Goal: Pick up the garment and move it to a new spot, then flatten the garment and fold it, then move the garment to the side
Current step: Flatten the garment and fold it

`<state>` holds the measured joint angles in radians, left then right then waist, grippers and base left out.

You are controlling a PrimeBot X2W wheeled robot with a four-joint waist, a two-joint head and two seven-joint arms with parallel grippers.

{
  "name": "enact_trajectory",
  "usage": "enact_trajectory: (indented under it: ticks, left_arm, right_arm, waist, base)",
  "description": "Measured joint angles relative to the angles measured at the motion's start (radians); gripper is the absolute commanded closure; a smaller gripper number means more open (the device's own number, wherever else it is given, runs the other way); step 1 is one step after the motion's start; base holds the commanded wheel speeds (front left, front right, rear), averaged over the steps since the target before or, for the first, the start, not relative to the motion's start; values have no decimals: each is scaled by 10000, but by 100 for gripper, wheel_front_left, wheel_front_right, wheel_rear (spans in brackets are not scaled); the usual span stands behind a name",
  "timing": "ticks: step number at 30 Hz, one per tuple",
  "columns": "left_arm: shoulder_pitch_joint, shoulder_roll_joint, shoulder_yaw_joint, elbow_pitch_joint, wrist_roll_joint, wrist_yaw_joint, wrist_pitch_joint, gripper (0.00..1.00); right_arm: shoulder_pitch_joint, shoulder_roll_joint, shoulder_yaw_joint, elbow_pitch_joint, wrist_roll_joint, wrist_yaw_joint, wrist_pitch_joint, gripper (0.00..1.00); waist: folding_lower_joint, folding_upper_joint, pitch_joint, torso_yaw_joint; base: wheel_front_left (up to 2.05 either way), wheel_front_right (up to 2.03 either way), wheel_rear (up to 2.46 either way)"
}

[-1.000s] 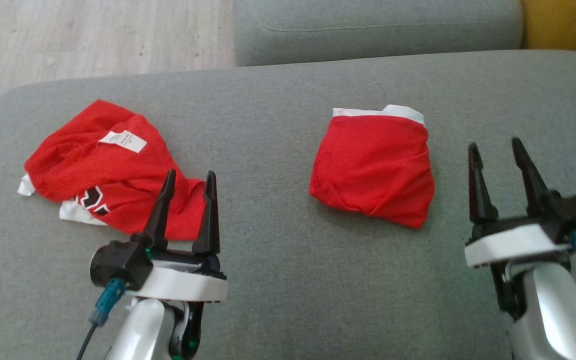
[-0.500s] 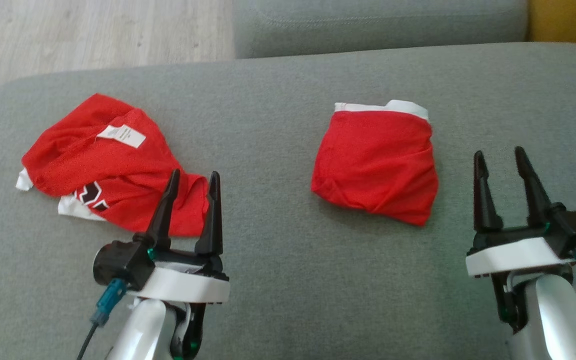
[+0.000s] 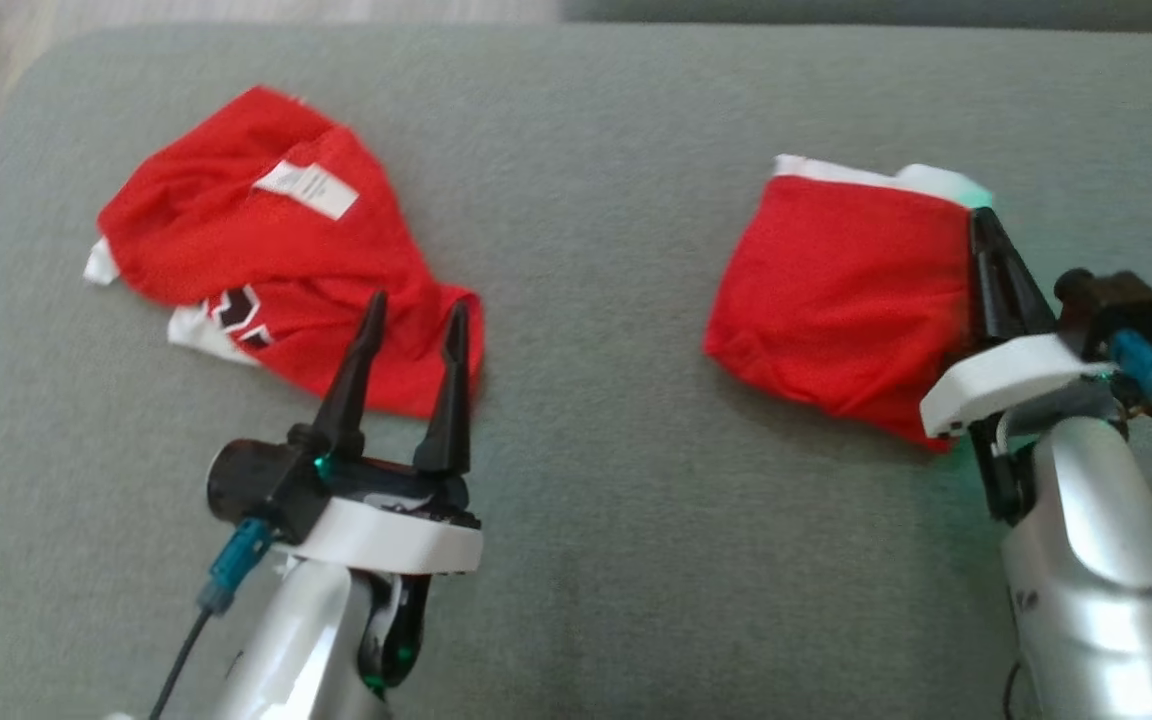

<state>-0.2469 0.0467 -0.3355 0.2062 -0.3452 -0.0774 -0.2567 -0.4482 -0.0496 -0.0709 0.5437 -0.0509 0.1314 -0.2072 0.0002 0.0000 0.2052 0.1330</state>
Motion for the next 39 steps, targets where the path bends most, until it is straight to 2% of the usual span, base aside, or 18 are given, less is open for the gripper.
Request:
enact_trajectory:
  ticks: [2,6,10,15,24,33,39]
  left_arm:
    - [-116,0,-213,15,0,-36,0,0]
    - [-240,-8,-257,19,0,-36,0,0]
    - [-355,-10,-265,36,-2,-36,0,0]
    - [-349,-10,-276,98,-73,-19,0,0]
    - [-301,-10,-514,117,-215,46,0,0]
    - [-301,-10,-523,36,-263,69,0,0]
    - [-304,-10,-510,36,-263,75,0,0]
  right_arm:
    - [-604,-8,-510,1271,-428,0,155,100]
    - [-1241,-23,-901,3055,-462,0,328,100]
    - [-1805,-100,-1091,4054,-713,0,178,100]
    - [-2011,-123,-938,4395,-830,0,-320,100]
    - [-2001,-121,621,3544,144,0,-410,100]
    - [-2136,-128,848,4953,-79,0,-412,100]
    - [-2695,-236,2082,5584,644,0,-458,100]
  waist:
    - [0,0,290,306]
    - [0,0,598,674]
    - [-2,0,708,898]
    - [-2,0,464,926]
    - [-3,0,57,1086]
    - [-2,0,373,1450]
    - [-2,0,488,1508]
  base:
    - [0,0,0]
    - [0,0,0]
    - [0,0,0]
    - [0,0,0]
    - [0,0,0]
    - [0,0,0]
    - [0,0,0]
